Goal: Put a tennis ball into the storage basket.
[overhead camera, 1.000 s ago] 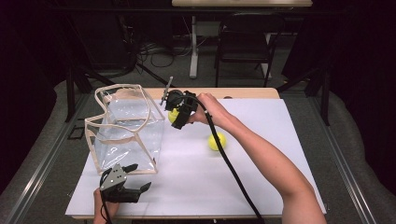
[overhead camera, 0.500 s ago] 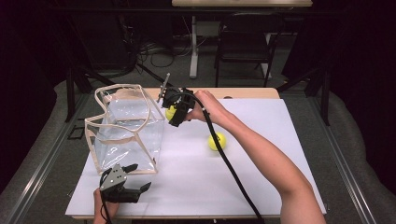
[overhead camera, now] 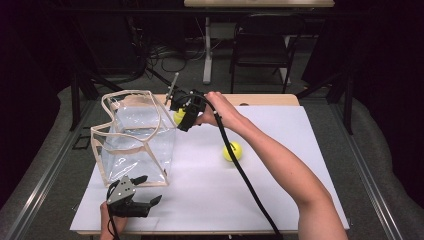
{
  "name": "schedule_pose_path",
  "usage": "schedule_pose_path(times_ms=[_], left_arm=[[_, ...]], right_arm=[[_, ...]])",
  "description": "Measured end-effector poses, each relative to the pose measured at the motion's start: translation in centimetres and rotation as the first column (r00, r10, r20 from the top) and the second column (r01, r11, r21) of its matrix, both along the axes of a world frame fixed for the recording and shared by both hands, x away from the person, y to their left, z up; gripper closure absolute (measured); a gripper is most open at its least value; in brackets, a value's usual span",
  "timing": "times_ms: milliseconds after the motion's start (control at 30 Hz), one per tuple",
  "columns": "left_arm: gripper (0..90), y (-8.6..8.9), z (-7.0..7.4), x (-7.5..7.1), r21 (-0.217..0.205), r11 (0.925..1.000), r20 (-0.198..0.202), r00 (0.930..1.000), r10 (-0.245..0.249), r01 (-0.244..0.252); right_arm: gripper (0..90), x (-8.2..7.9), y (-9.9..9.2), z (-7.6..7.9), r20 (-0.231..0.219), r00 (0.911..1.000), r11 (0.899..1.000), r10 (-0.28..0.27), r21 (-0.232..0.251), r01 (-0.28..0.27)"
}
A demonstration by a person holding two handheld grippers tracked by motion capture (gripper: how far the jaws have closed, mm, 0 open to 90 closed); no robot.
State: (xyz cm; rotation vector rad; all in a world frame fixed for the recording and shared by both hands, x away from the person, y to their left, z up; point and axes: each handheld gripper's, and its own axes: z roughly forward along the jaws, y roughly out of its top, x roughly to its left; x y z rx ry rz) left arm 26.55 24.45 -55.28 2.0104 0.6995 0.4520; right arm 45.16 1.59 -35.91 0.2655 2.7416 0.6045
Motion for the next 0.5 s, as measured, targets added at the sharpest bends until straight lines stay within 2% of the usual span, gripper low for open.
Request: schedule_pose_path(times_ms=[500], left_arm=[[15.9, 0.0, 0.0, 0.0, -0.001, 1.0, 0.0, 1.0, 0.0, 0.0]], right_arm=[[26.4, 0.2, 0.7, 1.3, 0.011, 0.9999, 1.0, 0.002, 0.018, -0.002]])
